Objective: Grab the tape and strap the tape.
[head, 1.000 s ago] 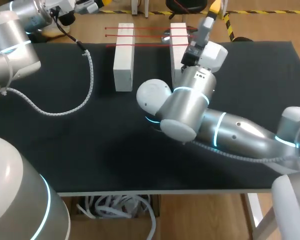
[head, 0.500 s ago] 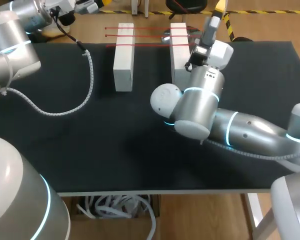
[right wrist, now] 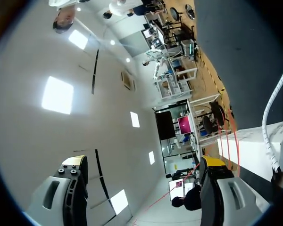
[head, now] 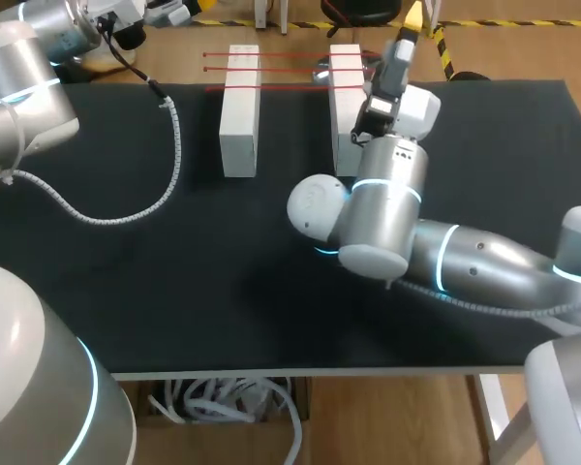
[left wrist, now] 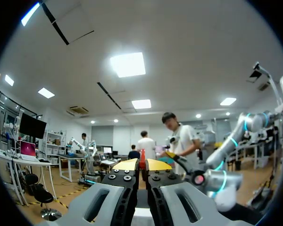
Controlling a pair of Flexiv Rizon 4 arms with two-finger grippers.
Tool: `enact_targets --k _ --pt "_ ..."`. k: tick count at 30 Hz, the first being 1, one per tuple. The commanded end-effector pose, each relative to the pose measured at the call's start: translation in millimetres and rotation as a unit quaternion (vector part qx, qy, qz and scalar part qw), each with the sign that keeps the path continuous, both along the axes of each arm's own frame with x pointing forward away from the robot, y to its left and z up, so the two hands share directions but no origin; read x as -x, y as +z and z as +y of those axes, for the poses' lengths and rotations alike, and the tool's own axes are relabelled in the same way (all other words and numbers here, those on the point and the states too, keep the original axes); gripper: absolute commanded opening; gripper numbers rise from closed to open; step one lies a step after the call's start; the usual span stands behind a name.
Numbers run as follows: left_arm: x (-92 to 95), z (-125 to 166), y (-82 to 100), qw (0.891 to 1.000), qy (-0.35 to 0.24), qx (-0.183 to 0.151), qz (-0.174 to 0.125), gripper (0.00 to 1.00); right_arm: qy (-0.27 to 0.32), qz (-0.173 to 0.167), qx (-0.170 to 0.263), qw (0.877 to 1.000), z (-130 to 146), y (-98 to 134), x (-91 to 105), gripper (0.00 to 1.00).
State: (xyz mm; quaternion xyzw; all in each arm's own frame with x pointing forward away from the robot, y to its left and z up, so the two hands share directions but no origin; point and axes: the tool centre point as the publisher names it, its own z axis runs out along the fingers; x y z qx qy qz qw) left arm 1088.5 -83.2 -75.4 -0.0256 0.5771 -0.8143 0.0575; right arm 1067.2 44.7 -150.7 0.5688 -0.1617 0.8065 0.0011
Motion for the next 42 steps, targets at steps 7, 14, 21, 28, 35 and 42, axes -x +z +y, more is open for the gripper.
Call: enact_targets --k 7,14,21,28,35,42 --pt "0.6 -0.2 0.1 1.000 0.002 0.000 0.000 0.00 0.003 0.001 -0.004 1.000 18.0 4.2 5.2 1.00" --pt "0.6 -0.2 0.1 1.000 0.002 0.000 0.000 0.00 -0.018 0.009 0.002 1.000 12.1 -0.5 -3.1 1.00" --pt "0.6 -0.2 0.1 1.000 0.002 0.000 0.000 0.00 -0.037 -0.007 0.000 0.999 3.8 8.0 -14.1 1.00" --pt "0.6 -0.2 0.1 1.000 0.002 0.000 0.000 0.00 -0.049 -0.017 0.012 0.999 -4.4 12.5 -15.2 1.00" --pt "0.6 -0.2 0.1 1.000 0.002 0.000 0.000 0.00 -0.057 -0.010 0.014 0.998 -7.3 7.6 -15.4 1.00" --pt "0.6 -0.2 0.1 1.000 0.002 0.000 0.000 0.00 -0.059 -0.014 0.015 0.998 -8.1 9.6 -15.3 1.00"
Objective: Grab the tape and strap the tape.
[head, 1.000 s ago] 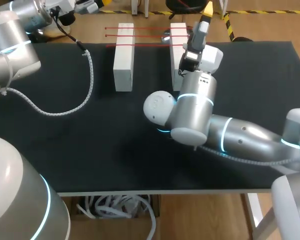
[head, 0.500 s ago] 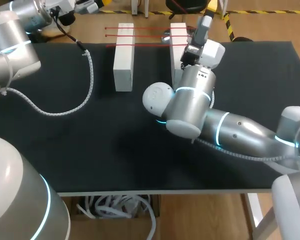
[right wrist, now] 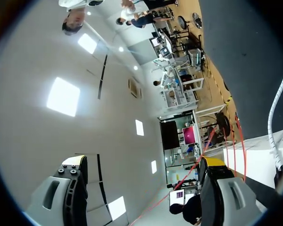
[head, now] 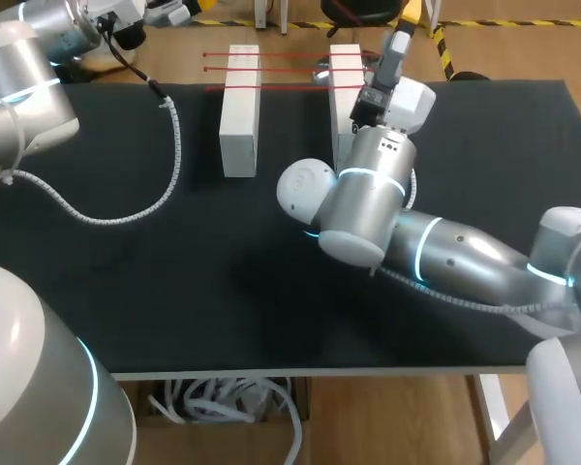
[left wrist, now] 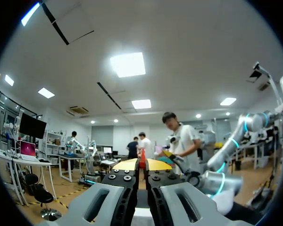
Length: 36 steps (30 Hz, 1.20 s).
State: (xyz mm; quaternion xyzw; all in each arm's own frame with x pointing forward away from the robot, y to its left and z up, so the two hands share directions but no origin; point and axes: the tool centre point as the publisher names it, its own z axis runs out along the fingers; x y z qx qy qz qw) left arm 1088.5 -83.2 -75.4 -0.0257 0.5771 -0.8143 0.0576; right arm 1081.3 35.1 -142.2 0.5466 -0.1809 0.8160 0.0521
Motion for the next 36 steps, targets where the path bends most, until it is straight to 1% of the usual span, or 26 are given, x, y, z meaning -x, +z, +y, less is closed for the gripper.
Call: enact_targets --k 1,3,4,5,6,9,10,11,13,14,16,17,18,19,20,21,31,32,33,34,36 --pt "0.6 -0.3 0.1 1.000 0.001 0.000 0.000 0.00 -0.004 0.001 0.001 1.000 1.5 1.1 -1.1 1.00" --pt "0.6 -0.3 0.1 1.000 0.001 0.000 0.000 0.00 -0.005 0.001 0.003 1.000 1.4 1.3 -0.9 0.98" --pt "0.6 -0.3 0.1 1.000 0.001 0.000 0.000 0.00 -0.006 0.002 0.003 1.000 1.3 1.3 -0.8 0.87" --pt "0.6 -0.3 0.1 1.000 0.001 0.000 0.000 0.00 -0.007 0.002 0.005 1.000 1.2 1.3 -0.8 0.67" --pt "0.6 -0.3 0.1 1.000 0.001 0.000 0.000 0.00 -0.007 0.002 0.006 1.000 1.1 1.3 -0.8 0.52" --pt "0.6 -0.3 0.1 1.000 0.001 0.000 0.000 0.00 -0.008 0.003 0.008 1.000 0.9 1.2 -1.0 0.43" --pt "0.6 -0.3 0.1 1.000 0.001 0.000 0.000 0.00 -0.009 0.003 0.008 1.000 0.9 1.2 -1.0 0.25" --pt "0.6 -0.3 0.1 1.000 0.001 0.000 0.000 0.00 -0.009 0.003 0.009 1.000 1.0 1.2 -1.0 0.17" --pt "0.6 -0.3 0.1 1.000 0.001 0.000 0.000 0.00 -0.010 0.002 0.010 1.000 1.1 1.4 -1.0 0.18" --pt "0.6 -0.3 0.1 1.000 0.001 0.000 0.000 0.00 -0.010 0.002 0.010 1.000 1.2 1.6 -0.9 0.12" --pt "0.6 -0.3 0.1 1.000 0.001 0.000 0.000 0.00 -0.010 0.002 0.011 1.000 1.2 1.8 -0.9 0.18" --pt "0.6 -0.3 0.1 1.000 0.001 0.000 0.000 0.00 -0.010 0.001 0.011 1.000 1.2 1.8 -0.9 0.12" --pt "0.6 -0.3 0.1 1.000 0.001 0.000 0.000 0.00 -0.010 0.001 0.012 1.000 1.2 1.8 -1.0 0.11" --pt "0.6 -0.3 0.1 1.000 0.001 0.000 0.000 0.00 -0.011 0.001 0.012 1.000 1.1 2.0 -1.0 0.13" --pt "0.6 -0.3 0.1 1.000 0.001 0.000 0.000 0.00 -0.012 0.000 0.012 1.000 0.8 2.5 -1.2 0.11" --pt "0.6 -0.3 0.1 1.000 0.001 0.000 0.000 0.00 -0.012 -0.001 0.013 1.000 0.7 2.7 -1.2 0.00" --pt "0.6 -0.3 0.1 1.000 0.001 0.000 0.000 0.00 -0.011 -0.004 0.020 1.000 1.2 4.4 -1.2 0.00" --pt "0.6 -0.3 0.1 1.000 0.001 0.000 0.000 0.00 -0.009 -0.004 0.022 1.000 2.0 4.5 -0.7 0.02" --pt "0.6 -0.3 0.1 1.000 0.001 0.000 0.000 0.00 -0.009 -0.004 0.022 1.000 3.1 4.6 0.4 0.10" --pt "0.6 -0.3 0.1 1.000 0.001 0.000 0.000 0.00 -0.007 -0.005 0.024 1.000 4.6 4.9 2.2 0.23" --pt "0.6 -0.3 0.1 1.000 0.001 0.000 0.000 0.00 0.002 -0.006 0.029 1.000 9.2 5.7 7.2 0.25"
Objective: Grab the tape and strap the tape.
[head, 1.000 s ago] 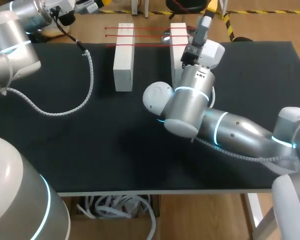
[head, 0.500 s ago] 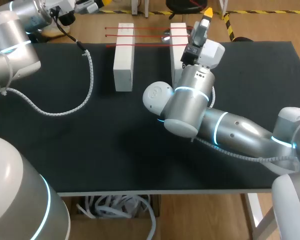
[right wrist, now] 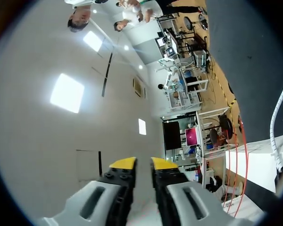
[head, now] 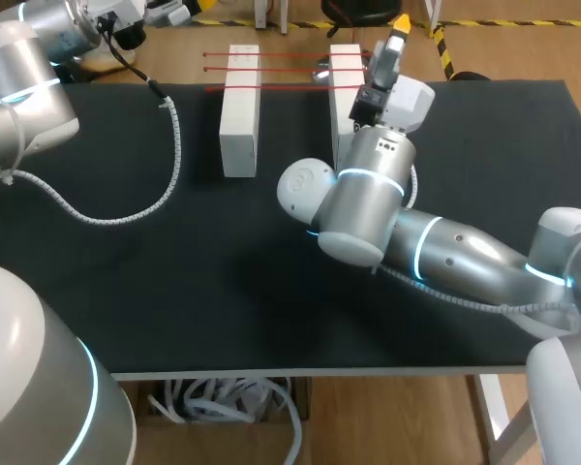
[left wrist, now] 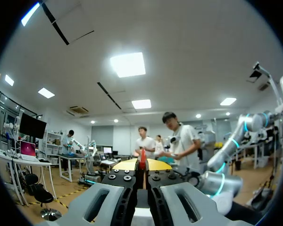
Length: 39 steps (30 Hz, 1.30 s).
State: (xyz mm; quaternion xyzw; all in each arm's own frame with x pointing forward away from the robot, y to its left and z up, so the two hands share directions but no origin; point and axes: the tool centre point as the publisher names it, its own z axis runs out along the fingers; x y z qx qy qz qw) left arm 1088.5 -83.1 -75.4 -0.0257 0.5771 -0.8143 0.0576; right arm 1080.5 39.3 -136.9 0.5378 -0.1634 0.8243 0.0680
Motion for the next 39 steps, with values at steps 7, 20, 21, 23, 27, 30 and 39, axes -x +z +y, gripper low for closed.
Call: enact_targets --k 7,20,21,23,27,30,39 --pt "0.6 -0.3 0.1 1.000 0.001 0.000 0.000 0.00 0.017 0.012 0.010 1.000 12.8 -6.9 12.2 0.35" --pt "0.6 -0.3 0.1 1.000 0.001 0.000 0.000 0.00 0.015 0.012 0.012 1.000 12.6 -9.5 11.0 0.34" --pt "0.6 -0.3 0.1 1.000 0.001 0.000 0.000 0.00 0.016 0.012 0.011 1.000 13.5 -9.6 11.5 0.33" --pt "0.6 -0.3 0.1 1.000 0.001 0.000 0.000 0.00 0.019 0.012 0.012 1.000 15.5 -10.2 12.5 0.35" --pt "0.6 -0.3 0.1 1.000 0.001 0.000 0.000 0.00 0.021 0.018 0.013 1.000 16.3 -13.9 12.9 0.40" --pt "0.6 -0.3 0.1 1.000 0.001 0.000 0.000 0.00 0.021 0.022 0.015 0.999 15.9 -16.8 12.3 0.40" --pt "0.6 -0.3 0.1 1.000 0.001 0.000 0.000 0.00 0.018 0.030 0.019 0.999 14.1 -23.7 7.2 0.40"
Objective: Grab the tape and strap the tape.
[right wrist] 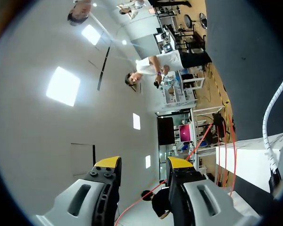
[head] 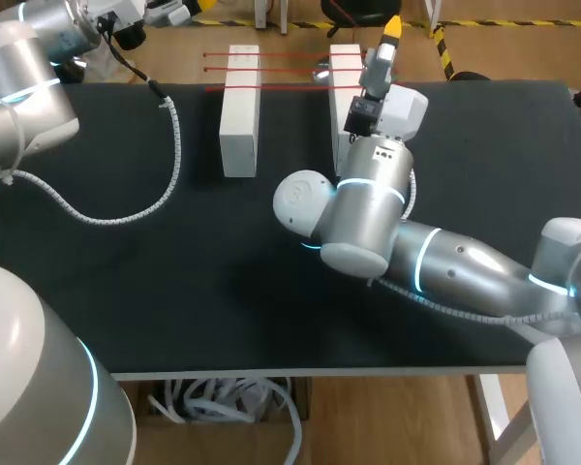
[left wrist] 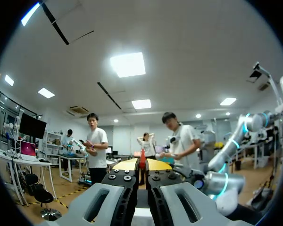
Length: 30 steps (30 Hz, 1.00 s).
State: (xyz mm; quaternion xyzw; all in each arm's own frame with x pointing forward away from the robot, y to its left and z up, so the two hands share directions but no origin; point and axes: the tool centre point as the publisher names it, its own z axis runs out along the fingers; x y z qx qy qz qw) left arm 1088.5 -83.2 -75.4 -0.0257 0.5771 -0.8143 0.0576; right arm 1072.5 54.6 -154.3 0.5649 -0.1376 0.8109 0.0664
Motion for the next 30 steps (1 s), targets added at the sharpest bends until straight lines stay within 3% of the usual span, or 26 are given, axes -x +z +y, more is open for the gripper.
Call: enact_targets --k 1,12,30 --pt "0.6 -0.3 0.1 1.000 0.001 0.000 0.000 0.00 -0.001 0.000 0.003 1.000 -1.1 -6.5 -1.0 0.40" --pt "0.6 -0.3 0.1 1.000 0.001 0.000 0.000 0.00 0.014 0.004 -0.009 1.000 7.6 -5.4 9.4 0.42" --pt "0.6 -0.3 0.1 1.000 0.001 0.000 0.000 0.00 0.006 0.021 0.003 1.000 3.6 -16.4 2.6 0.48"
